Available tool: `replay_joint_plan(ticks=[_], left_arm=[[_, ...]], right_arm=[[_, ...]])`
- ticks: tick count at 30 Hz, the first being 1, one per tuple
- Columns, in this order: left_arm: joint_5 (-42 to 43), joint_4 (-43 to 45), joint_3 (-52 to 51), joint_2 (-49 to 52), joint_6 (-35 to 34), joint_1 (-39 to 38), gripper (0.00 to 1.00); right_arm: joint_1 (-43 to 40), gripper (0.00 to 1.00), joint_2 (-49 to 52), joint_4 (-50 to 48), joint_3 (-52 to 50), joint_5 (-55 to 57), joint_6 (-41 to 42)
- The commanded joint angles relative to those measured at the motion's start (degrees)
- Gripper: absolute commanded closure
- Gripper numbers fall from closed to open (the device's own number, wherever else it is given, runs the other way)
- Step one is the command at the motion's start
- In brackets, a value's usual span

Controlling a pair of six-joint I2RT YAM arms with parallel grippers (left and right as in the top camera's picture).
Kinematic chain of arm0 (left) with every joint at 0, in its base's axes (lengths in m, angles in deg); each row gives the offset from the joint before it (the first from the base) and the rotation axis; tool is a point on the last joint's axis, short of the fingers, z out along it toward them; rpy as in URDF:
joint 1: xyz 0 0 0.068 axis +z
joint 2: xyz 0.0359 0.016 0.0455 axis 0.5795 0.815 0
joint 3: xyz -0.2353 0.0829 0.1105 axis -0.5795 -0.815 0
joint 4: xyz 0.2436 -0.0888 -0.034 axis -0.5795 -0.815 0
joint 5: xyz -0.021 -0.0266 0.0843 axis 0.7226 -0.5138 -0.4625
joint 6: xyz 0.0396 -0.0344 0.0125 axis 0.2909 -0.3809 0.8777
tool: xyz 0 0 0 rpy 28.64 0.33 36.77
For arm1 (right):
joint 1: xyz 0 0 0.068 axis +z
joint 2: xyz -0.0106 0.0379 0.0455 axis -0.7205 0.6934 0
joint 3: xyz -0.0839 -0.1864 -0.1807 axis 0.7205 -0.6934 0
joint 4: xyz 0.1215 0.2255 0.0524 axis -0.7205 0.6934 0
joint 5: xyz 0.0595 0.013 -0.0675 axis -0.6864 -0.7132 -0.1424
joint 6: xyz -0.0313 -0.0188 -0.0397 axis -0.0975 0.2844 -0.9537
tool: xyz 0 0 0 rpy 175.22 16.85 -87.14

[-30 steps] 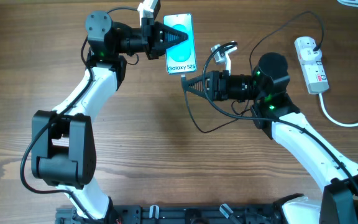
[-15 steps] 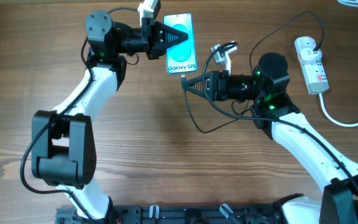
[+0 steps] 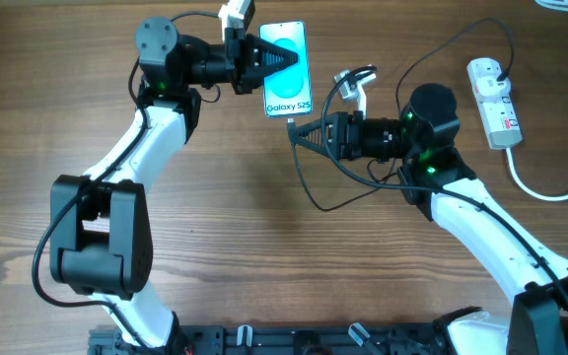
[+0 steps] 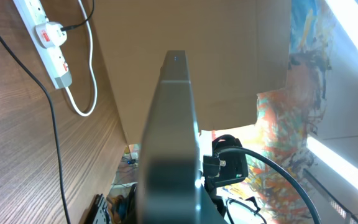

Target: Plug charger to phone and switch on socket

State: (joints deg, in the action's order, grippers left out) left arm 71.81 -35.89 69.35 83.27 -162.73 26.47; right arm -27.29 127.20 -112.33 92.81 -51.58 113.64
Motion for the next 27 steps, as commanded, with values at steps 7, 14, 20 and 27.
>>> replay_joint_plan(ticks=[7, 14, 20, 27], left_arm=[[-0.3, 0.6, 0.5, -1.5, 2.5, -0.3, 0.96], [-0.3, 0.6, 0.5, -1.5, 2.4, -0.3, 0.96], [-0.3, 0.6, 0.5, -1.5, -0.5, -0.3, 0.96], [-0.3, 0.6, 0.5, -1.5, -0.6, -0.3, 0.96]], right_arm=[[0.3, 0.96, 0.2, -0.7, 0.5, -2.0, 1.8], [0.8, 0.96, 0.2, -3.0, 0.5, -1.6, 0.2], [0.8, 0.96, 0.2, -3.0, 0.5, -0.7, 0.1], [0.8, 0.96, 0.2, -3.0, 0.5, -0.6, 0.0]])
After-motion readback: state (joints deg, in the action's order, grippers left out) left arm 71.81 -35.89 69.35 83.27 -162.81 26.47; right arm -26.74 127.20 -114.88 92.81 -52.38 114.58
